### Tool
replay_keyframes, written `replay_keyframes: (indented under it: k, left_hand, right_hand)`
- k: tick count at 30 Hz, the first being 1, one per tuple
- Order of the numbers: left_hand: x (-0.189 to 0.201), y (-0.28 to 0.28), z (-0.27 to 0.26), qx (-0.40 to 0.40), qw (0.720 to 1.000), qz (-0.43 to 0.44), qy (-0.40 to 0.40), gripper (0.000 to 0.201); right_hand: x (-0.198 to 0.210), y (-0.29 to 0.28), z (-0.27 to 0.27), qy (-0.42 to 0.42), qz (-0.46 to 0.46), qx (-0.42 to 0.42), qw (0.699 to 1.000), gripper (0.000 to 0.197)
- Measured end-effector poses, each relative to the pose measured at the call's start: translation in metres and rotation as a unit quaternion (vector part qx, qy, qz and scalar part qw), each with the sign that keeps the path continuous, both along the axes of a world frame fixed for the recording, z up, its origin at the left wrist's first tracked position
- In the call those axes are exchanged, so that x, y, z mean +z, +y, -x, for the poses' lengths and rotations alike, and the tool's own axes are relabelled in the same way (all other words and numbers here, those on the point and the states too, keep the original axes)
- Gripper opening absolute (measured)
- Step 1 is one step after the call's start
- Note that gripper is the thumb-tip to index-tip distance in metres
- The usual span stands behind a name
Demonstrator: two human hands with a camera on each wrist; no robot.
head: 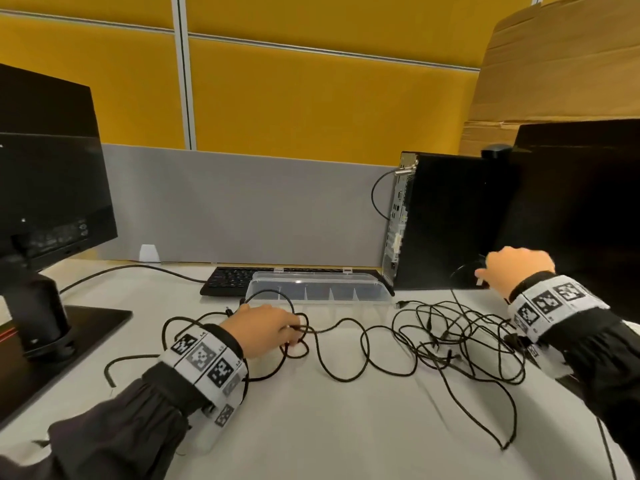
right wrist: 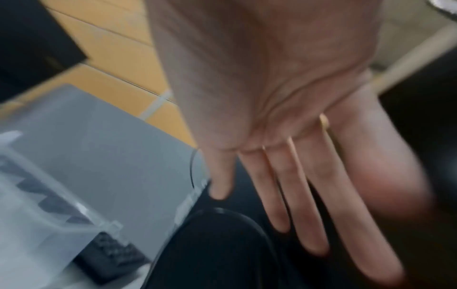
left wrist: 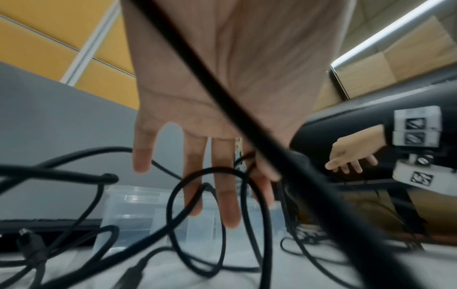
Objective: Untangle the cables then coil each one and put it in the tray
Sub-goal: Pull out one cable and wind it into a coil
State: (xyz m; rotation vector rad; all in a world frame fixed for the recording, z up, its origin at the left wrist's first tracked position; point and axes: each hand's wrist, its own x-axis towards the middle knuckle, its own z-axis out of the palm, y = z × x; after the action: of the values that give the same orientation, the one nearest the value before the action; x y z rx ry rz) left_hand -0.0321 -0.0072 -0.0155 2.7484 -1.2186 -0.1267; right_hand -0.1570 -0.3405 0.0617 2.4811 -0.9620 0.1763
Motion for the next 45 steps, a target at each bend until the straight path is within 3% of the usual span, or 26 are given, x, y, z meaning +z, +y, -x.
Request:
replay_keyframes:
  k: [1, 3, 5, 8, 10, 12, 13, 15, 17, 19, 20, 23, 25, 27, 29, 31, 34, 35, 36, 40, 43, 45]
  left_hand:
    - [0.000, 0.001, -0.002, 0.005, 0.999, 0.036, -0.002, 0.026]
    - [0.001, 0.004, -0.004, 0.019, 0.993, 0.120, 0.009, 0.028]
    - [-0.001, 0.006, -0.003, 0.033, 0.977, 0.205, 0.039, 0.029]
    - [-0.002, 0.009, 0.002, 0.039, 0.946, 0.317, 0.052, 0.029]
    - [-0.001, 0.010, 0.004, 0.039, 0.917, 0.394, 0.050, 0.029]
    - [0.000, 0.012, 0.006, 0.041, 0.898, 0.436, 0.043, 0.029]
    - [0.000, 0.013, 0.006, 0.046, 0.892, 0.449, 0.036, 0.028]
    - [-0.002, 0.016, 0.004, 0.061, 0.886, 0.459, 0.018, 0.027]
    - [-0.003, 0.018, 0.001, 0.074, 0.893, 0.444, -0.010, 0.026]
    - [-0.003, 0.022, -0.004, 0.079, 0.890, 0.449, -0.015, 0.025]
    - [-0.003, 0.024, -0.005, 0.079, 0.882, 0.464, -0.004, 0.025]
    - [0.001, 0.032, -0.002, 0.062, 0.869, 0.487, 0.064, 0.019]
    - [0.003, 0.033, 0.001, 0.048, 0.888, 0.449, 0.093, 0.024]
    - [0.003, 0.032, 0.004, 0.040, 0.905, 0.407, 0.114, 0.033]
    - [0.004, 0.034, 0.004, 0.039, 0.914, 0.384, 0.122, 0.037]
    - [0.004, 0.039, 0.002, 0.053, 0.924, 0.364, 0.101, 0.040]
    - [0.006, 0.048, -0.004, 0.091, 0.931, 0.351, 0.033, 0.034]
    - [0.007, 0.052, -0.007, 0.103, 0.928, 0.358, 0.012, 0.032]
    - [0.007, 0.054, -0.009, 0.111, 0.922, 0.370, -0.003, 0.033]
    - [0.010, 0.052, -0.007, 0.111, 0.908, 0.404, -0.014, 0.038]
    - [0.009, 0.039, 0.006, 0.059, 0.913, 0.403, -0.026, 0.045]
    - [0.007, 0.030, 0.015, -0.002, 0.921, 0.388, -0.034, 0.050]
  right_hand:
    - [0.004, 0.008, 0.001, -0.044, 0.040, 0.033, 0.998, 0.036]
    - [0.011, 0.029, -0.003, -0.145, 0.035, 0.128, 0.981, 0.034]
    - [0.009, 0.052, -0.013, -0.212, -0.105, 0.229, 0.944, 0.040]
    - [-0.010, 0.097, -0.026, -0.169, -0.400, 0.293, 0.852, 0.064]
    - [-0.029, 0.122, -0.030, -0.085, -0.507, 0.298, 0.804, 0.073]
    - [-0.047, 0.135, -0.033, -0.057, -0.580, 0.301, 0.755, 0.065]
    - [-0.054, 0.138, -0.036, -0.079, -0.629, 0.305, 0.711, 0.053]
    - [-0.063, 0.140, -0.037, -0.149, -0.728, 0.313, 0.591, 0.030]
    - [-0.067, 0.140, -0.037, -0.196, -0.781, 0.323, 0.497, 0.023]
    - [-0.069, 0.140, -0.036, -0.214, -0.808, 0.328, 0.440, 0.023]
    - [-0.071, 0.138, -0.036, -0.218, -0.816, 0.327, 0.425, 0.025]
    - [-0.074, 0.126, -0.036, -0.249, -0.809, 0.304, 0.437, 0.029]
    - [-0.074, 0.115, -0.037, -0.293, -0.800, 0.280, 0.443, 0.028]
    - [-0.074, 0.110, -0.037, -0.363, -0.790, 0.257, 0.422, 0.028]
    - [-0.070, 0.108, -0.036, -0.457, -0.760, 0.253, 0.386, 0.029]
    - [-0.064, 0.106, -0.031, -0.566, -0.715, 0.244, 0.330, 0.027]
    - [-0.060, 0.089, -0.021, -0.724, -0.617, 0.168, 0.258, 0.019]
    - [-0.060, 0.083, -0.019, -0.759, -0.582, 0.145, 0.252, 0.019]
    - [-0.061, 0.078, -0.016, -0.783, -0.546, 0.133, 0.266, 0.020]
    - [-0.059, 0.081, -0.016, -0.773, -0.445, 0.183, 0.413, 0.021]
    - [-0.057, 0.109, -0.018, -0.649, -0.447, 0.333, 0.518, 0.017]
    - [-0.060, 0.134, -0.020, -0.510, -0.460, 0.438, 0.580, 0.031]
